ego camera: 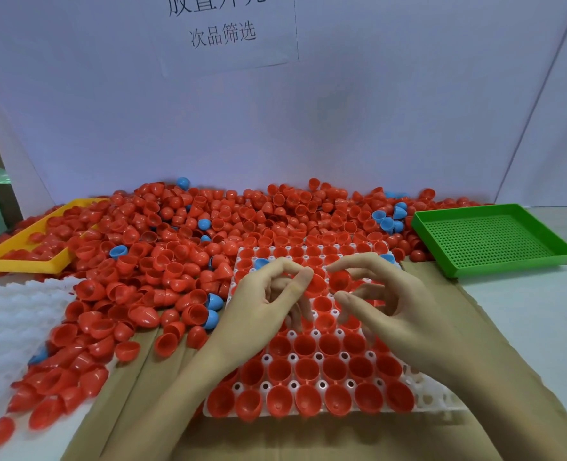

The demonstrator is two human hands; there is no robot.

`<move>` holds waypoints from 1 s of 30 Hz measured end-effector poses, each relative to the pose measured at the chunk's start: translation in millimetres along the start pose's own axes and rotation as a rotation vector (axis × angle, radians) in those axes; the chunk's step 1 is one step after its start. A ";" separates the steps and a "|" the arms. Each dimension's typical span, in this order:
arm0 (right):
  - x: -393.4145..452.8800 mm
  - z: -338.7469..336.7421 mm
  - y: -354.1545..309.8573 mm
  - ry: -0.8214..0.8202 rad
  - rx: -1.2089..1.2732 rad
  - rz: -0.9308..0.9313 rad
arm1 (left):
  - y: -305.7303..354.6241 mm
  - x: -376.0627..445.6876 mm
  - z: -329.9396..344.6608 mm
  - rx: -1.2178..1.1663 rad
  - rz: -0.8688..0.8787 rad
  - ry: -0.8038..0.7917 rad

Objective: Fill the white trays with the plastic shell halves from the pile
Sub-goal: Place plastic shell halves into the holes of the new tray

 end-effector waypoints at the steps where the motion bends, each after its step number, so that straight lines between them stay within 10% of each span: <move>1: 0.2 -0.3 0.0 0.013 -0.005 0.003 | -0.4 -0.2 -0.1 0.017 0.007 0.000; 19: 0.9 -7.9 2.3 -0.107 -0.171 -0.068 | 0.1 -4.7 5.5 0.117 0.072 -0.019; 30: 9.5 -81.0 1.4 -0.450 -0.182 0.216 | 2.2 1.4 -4.6 0.150 0.042 0.044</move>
Point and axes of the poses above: each hand's wrist, its own x-axis towards the middle knuckle, its own z-axis out of the palm, y = z × x, the point moved 1 cm from there along x, towards the middle knuckle, and after that the axes turned 12 degrees about y, right-handed, at the moved point
